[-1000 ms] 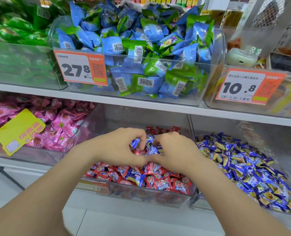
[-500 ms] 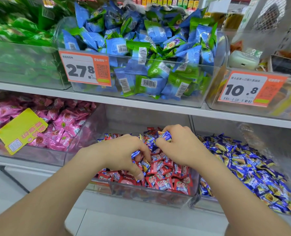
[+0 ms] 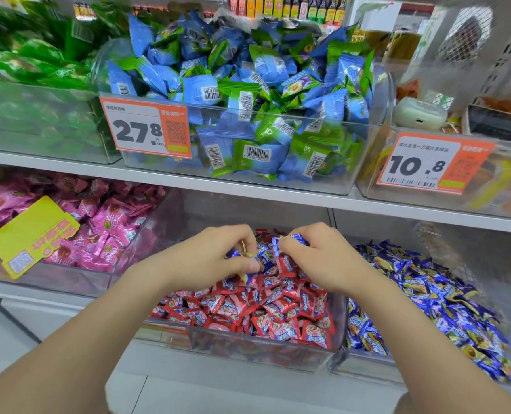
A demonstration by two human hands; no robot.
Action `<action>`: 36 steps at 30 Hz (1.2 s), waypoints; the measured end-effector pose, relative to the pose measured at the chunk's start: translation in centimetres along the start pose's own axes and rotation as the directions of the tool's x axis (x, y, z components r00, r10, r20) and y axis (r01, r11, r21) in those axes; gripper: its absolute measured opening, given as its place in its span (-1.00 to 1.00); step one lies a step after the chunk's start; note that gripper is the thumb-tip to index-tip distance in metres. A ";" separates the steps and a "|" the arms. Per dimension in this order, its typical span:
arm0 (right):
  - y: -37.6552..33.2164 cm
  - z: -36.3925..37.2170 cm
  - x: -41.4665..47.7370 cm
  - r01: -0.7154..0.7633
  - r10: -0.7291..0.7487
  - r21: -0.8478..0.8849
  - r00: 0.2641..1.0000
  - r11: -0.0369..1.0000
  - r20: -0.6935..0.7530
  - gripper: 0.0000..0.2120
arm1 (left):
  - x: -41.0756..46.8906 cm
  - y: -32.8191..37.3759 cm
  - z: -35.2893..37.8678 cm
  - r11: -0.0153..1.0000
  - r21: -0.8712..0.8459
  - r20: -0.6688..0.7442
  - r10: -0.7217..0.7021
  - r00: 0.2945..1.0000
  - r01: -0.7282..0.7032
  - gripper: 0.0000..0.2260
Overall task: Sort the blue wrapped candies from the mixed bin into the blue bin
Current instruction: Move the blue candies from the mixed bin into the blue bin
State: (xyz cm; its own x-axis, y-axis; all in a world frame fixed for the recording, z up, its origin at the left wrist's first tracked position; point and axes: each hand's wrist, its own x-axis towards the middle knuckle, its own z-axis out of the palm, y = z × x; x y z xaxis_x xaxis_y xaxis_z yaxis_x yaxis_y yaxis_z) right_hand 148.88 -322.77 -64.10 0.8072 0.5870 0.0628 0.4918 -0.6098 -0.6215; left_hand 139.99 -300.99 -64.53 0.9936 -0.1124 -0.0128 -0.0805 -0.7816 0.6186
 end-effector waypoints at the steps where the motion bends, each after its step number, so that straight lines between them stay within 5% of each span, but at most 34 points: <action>1: 0.0 0.0 0.0 -0.004 0.004 0.016 1.000 1.000 0.010 -0.60 | 0.0 0.1 -0.1 0.995 -0.098 -0.041 -0.027 0.999 0.023 -0.86; 5: -0.3 0.0 0.2 -0.006 0.007 0.054 1.000 0.999 -0.025 -0.78 | 0.4 0.5 0.5 0.781 -0.602 -0.023 -0.225 0.974 0.166 -0.82; 8: -0.3 0.3 0.2 -0.013 0.014 0.007 0.998 1.000 -0.062 -0.84 | 1.1 1.0 1.1 0.571 -0.790 0.044 -0.312 0.949 0.224 -0.85; 15: -0.3 1.1 0.8 -0.058 0.039 -0.098 0.982 0.993 -0.184 -0.47 | 2.3 1.6 0.2 0.247 -0.928 0.156 -0.422 0.893 0.279 -0.86; 20: 0.3 1.7 1.8 -0.039 0.034 -0.051 0.996 0.998 -0.080 -0.79 | 2.1 1.9 -0.3 0.040 -0.940 0.296 -0.391 0.871 0.338 -0.88; 23: 0.0 1.5 2.1 -0.081 0.083 0.025 0.994 0.996 -0.069 -0.71 | 2.2 1.8 -0.4 0.019 -0.931 0.327 -0.402 0.855 0.366 -0.69; 26: 0.2 1.4 2.4 -0.141 0.141 0.008 0.983 0.990 -0.115 -0.75 | 2.6 1.4 0.1 0.149 -0.902 0.305 -0.446 0.841 0.406 -0.58; 28: 0.5 1.6 2.7 -0.124 0.105 -0.109 0.981 0.986 -0.162 -0.64 | 3.1 0.6 0.8 0.450 -0.804 0.145 -0.485 0.862 0.388 -0.67; 31: 0.2 2.1 2.8 -0.053 0.029 -0.279 0.996 0.959 -0.089 -0.72 | 3.5 -1.0 1.3 0.937 -0.269 -0.189 -0.279 0.942 0.223 -0.85; 33: -0.1 2.4 2.9 -0.019 -0.003 -0.372 0.998 0.928 -0.057 -0.72 | 3.2 -1.4 1.2 0.992 0.052 -0.144 -0.102 0.984 0.111 -0.84; 36: -0.5 2.8 3.6 -0.015 -0.014 -0.481 0.998 0.877 -0.057 -0.76 | 3.1 -1.8 1.7 0.964 0.263 0.034 -0.049 0.998 0.038 -0.66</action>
State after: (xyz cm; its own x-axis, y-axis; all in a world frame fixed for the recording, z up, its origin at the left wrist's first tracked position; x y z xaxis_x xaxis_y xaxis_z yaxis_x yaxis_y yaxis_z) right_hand 150.64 -318.85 -65.70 0.8173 0.5645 0.1160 0.5763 -0.7992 -0.1707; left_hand 143.11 -300.98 -67.07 0.9930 -0.0951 -0.0698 -0.0606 -0.9190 0.3896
